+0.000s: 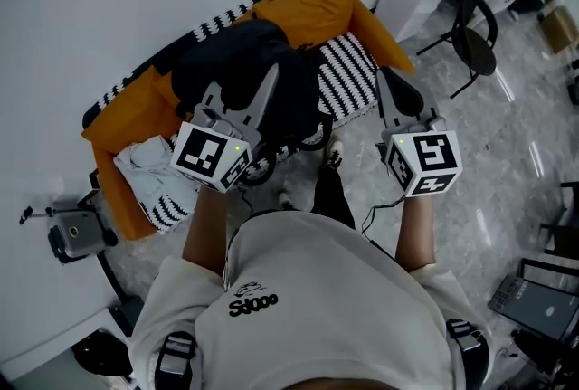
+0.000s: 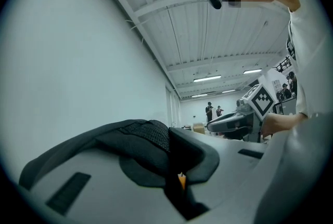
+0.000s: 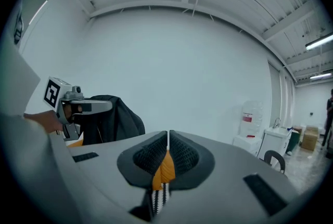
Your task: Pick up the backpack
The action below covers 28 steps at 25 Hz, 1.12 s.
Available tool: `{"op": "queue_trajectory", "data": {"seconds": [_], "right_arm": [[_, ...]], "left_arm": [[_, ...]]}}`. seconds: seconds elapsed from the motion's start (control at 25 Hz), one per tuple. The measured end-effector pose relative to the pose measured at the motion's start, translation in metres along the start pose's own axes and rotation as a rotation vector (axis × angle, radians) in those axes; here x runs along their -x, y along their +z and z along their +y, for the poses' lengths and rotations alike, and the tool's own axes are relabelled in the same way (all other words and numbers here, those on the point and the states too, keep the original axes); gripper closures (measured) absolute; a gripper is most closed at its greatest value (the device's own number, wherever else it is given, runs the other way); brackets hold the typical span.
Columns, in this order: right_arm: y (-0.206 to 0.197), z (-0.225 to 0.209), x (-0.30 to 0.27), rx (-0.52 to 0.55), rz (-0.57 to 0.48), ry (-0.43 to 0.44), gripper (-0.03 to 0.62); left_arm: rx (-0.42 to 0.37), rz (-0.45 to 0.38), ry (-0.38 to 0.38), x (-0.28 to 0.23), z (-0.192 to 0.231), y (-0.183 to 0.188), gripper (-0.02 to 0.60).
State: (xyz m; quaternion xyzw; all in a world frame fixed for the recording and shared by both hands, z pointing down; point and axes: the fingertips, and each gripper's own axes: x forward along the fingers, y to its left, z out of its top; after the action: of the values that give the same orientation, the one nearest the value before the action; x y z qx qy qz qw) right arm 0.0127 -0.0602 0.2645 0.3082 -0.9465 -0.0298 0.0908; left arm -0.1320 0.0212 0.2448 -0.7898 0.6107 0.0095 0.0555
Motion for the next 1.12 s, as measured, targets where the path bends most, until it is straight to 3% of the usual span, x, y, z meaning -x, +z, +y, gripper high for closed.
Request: {"op": "queue_trajectory", "data": {"seconds": [0.52, 1.12], "right_arm": [[0.014, 0.020, 0.006, 0.045, 0.019, 0.013, 0.556], [0.008, 0.010, 0.006, 0.032, 0.030, -0.007, 0.557]], "left_arm": [[-0.006, -0.001, -0.027, 0.016, -0.009, 0.016, 0.543], [0.002, 0.029, -0.026, 0.012, -0.009, 0.010, 0.543]]}}
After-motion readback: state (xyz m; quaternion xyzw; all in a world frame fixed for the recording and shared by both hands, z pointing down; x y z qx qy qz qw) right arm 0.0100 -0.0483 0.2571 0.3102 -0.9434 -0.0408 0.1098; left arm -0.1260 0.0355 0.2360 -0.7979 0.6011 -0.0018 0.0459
